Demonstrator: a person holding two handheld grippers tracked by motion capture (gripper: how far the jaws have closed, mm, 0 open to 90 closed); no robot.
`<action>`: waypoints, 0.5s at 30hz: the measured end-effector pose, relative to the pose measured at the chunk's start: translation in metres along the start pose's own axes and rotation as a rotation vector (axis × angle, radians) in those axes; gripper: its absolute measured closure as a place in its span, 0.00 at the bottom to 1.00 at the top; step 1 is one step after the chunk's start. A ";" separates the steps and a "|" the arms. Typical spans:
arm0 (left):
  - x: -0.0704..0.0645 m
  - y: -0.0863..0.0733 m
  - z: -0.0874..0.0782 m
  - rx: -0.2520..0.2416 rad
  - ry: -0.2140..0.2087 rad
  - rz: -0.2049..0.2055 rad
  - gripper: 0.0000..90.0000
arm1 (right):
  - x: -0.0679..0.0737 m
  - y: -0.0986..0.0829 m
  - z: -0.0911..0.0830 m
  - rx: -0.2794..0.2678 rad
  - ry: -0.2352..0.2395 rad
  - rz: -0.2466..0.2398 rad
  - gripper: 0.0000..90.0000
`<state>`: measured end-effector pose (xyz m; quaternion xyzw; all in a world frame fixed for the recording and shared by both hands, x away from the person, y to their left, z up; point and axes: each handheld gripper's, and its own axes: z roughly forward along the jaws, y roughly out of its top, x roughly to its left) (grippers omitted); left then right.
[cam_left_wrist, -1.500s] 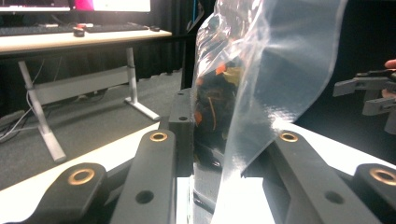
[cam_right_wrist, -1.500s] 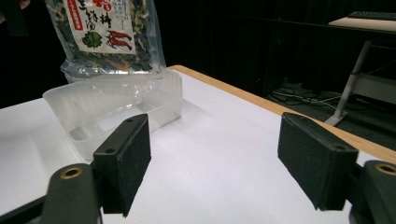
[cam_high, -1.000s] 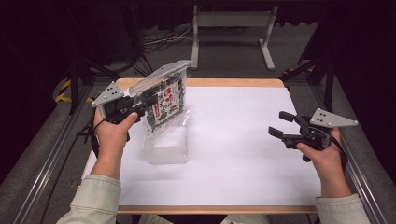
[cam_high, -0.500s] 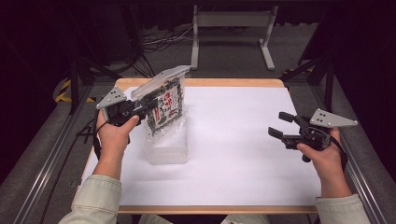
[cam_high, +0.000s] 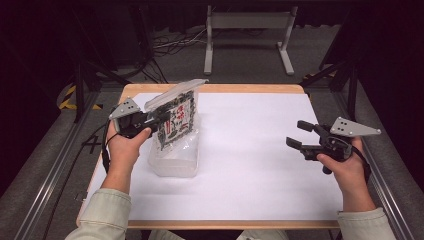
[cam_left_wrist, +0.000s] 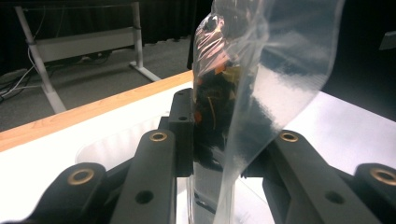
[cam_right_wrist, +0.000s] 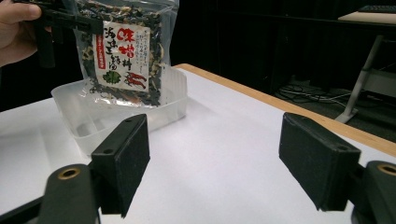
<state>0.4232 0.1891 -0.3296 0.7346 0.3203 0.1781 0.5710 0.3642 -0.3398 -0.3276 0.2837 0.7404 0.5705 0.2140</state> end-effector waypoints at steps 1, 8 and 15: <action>0.000 -0.001 0.000 -0.004 -0.002 -0.006 0.80 | 0.000 0.000 0.000 0.001 0.002 0.001 0.28; 0.002 -0.010 0.006 0.020 -0.012 -0.002 0.80 | 0.001 -0.001 0.001 0.006 0.003 -0.002 0.28; 0.009 -0.019 0.001 0.000 -0.021 -0.048 0.80 | 0.002 -0.001 0.003 0.010 0.008 -0.005 0.28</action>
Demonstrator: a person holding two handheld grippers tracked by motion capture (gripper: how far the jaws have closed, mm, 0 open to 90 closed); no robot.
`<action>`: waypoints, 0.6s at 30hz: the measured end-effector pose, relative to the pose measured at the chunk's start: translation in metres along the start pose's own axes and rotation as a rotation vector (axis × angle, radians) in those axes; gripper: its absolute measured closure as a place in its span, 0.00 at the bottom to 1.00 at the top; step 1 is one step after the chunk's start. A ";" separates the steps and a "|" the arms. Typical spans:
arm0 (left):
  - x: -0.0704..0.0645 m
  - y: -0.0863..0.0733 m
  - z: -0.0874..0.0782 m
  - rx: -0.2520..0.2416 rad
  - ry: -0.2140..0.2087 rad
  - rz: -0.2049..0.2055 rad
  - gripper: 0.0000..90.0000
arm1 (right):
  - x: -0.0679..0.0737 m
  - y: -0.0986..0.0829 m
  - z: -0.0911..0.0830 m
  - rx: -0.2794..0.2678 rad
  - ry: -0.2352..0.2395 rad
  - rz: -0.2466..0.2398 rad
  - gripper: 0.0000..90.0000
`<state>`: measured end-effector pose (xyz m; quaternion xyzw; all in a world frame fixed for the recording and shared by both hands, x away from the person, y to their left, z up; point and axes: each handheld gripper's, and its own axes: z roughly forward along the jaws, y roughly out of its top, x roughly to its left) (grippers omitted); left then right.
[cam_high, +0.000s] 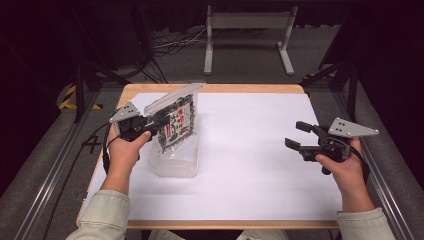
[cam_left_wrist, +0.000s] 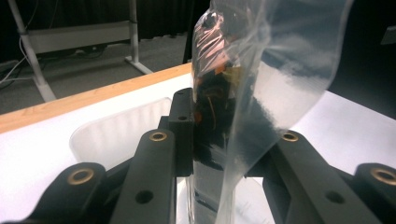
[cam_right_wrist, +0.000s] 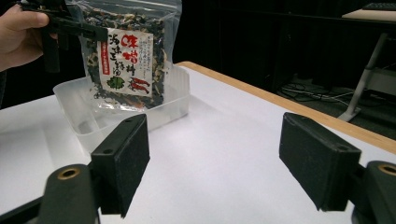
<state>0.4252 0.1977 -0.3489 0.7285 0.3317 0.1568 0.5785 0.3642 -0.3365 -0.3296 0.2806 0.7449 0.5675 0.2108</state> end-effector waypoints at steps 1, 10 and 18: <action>0.001 -0.002 -0.001 -0.006 -0.006 -0.003 0.80 | 0.000 0.000 0.001 0.001 0.000 0.001 0.28; 0.007 -0.014 -0.007 -0.037 -0.016 -0.033 0.80 | 0.003 -0.001 0.006 0.016 0.011 -0.004 0.28; 0.007 -0.012 -0.006 -0.027 -0.010 -0.033 0.80 | 0.003 -0.002 0.006 0.016 0.009 -0.001 0.28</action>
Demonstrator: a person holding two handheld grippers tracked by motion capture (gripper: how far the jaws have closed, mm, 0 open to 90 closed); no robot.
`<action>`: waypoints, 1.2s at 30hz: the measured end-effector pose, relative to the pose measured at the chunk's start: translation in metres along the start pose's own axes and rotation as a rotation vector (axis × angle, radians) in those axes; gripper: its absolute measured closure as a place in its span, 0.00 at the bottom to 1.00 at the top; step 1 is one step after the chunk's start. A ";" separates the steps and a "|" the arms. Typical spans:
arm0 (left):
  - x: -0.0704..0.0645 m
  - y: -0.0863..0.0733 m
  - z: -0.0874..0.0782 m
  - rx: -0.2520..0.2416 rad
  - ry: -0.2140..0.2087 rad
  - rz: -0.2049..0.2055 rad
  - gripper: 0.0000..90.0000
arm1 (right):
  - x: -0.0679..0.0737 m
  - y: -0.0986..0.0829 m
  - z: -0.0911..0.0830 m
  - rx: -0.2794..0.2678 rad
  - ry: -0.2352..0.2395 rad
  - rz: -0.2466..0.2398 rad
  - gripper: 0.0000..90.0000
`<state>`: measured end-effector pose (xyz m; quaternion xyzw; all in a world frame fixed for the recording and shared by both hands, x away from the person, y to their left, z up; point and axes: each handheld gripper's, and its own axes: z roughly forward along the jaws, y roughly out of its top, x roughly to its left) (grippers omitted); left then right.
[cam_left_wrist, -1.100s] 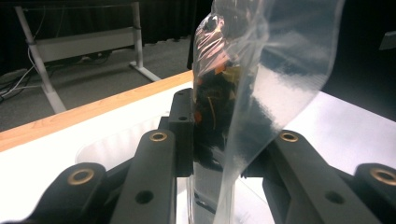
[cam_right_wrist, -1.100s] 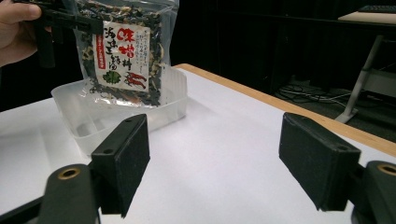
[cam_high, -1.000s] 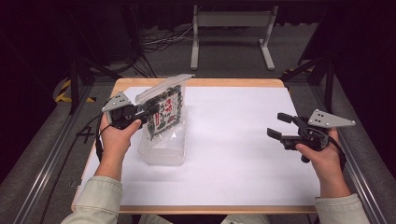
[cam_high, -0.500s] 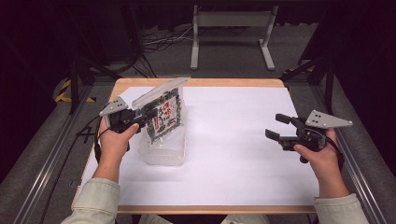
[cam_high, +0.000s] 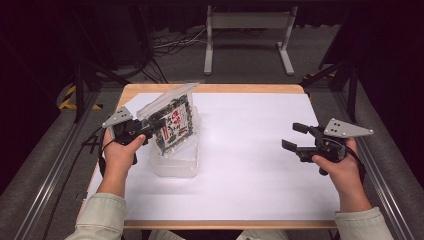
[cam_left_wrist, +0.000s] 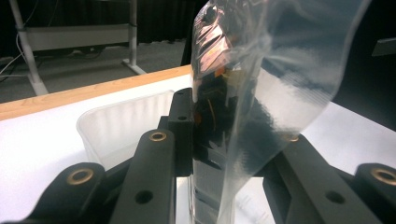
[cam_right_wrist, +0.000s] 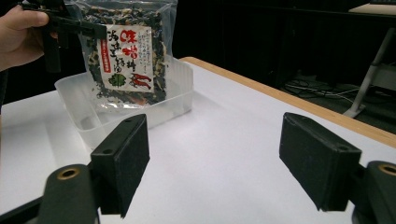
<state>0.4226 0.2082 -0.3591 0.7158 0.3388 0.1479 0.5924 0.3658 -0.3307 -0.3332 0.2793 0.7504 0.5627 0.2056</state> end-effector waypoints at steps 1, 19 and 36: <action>0.000 0.000 0.000 -0.001 0.001 0.003 0.80 | 0.000 0.000 0.000 0.000 0.000 0.001 0.28; -0.030 0.012 -0.030 -0.066 0.074 0.056 0.14 | 0.000 -0.006 -0.008 0.001 -0.022 0.007 0.26; -0.046 -0.026 -0.100 -0.029 0.123 0.084 0.11 | 0.003 -0.037 -0.021 -0.011 -0.043 0.055 0.25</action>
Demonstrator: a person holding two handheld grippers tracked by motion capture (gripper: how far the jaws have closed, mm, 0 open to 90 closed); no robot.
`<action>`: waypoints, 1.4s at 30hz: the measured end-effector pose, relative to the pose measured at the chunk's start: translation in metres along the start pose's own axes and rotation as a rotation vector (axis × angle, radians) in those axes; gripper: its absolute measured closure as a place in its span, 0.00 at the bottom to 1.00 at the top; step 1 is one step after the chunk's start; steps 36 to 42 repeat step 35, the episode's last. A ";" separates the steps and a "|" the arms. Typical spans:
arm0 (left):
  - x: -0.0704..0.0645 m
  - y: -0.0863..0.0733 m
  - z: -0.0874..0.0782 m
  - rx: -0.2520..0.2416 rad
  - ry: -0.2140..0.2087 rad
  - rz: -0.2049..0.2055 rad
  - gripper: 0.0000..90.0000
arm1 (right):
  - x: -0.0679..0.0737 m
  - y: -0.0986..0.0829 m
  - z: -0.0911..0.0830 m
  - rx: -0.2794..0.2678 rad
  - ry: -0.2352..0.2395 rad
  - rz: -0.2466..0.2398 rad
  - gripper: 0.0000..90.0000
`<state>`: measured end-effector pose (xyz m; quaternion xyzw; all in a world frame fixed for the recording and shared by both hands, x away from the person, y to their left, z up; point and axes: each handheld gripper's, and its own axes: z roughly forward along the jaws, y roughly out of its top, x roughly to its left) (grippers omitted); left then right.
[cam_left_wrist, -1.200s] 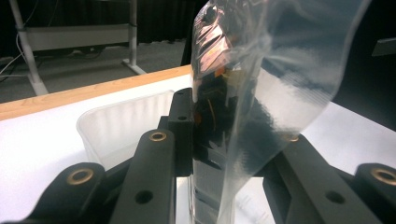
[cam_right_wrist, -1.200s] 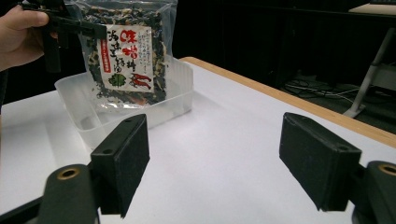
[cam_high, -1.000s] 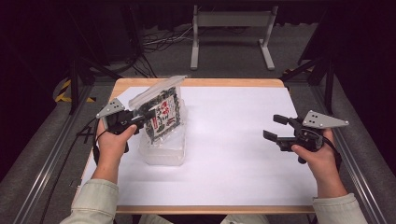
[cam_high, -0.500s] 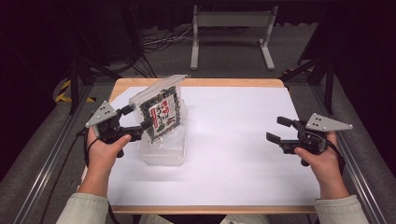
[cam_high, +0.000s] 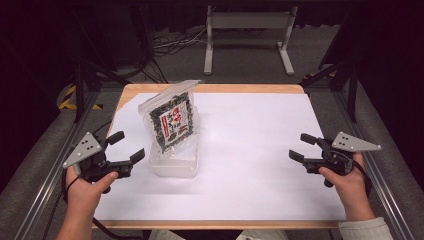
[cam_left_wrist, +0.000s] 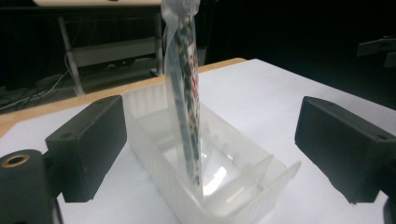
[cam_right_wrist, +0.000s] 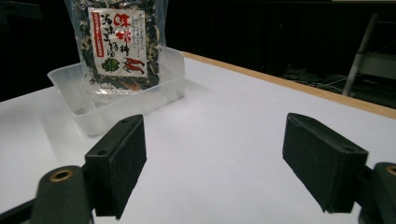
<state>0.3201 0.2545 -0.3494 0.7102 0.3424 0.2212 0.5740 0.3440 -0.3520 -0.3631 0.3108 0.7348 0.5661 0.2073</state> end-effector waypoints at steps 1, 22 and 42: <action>0.000 -0.004 -0.002 0.003 0.007 -0.010 0.11 | 0.000 -0.003 0.000 0.002 -0.001 0.003 0.24; 0.011 -0.085 0.008 0.129 0.039 -0.044 0.09 | -0.004 -0.061 0.000 0.019 -0.116 0.025 0.24; 0.011 -0.094 0.014 0.156 0.046 -0.048 0.10 | -0.006 -0.074 -0.003 0.033 -0.135 0.045 0.24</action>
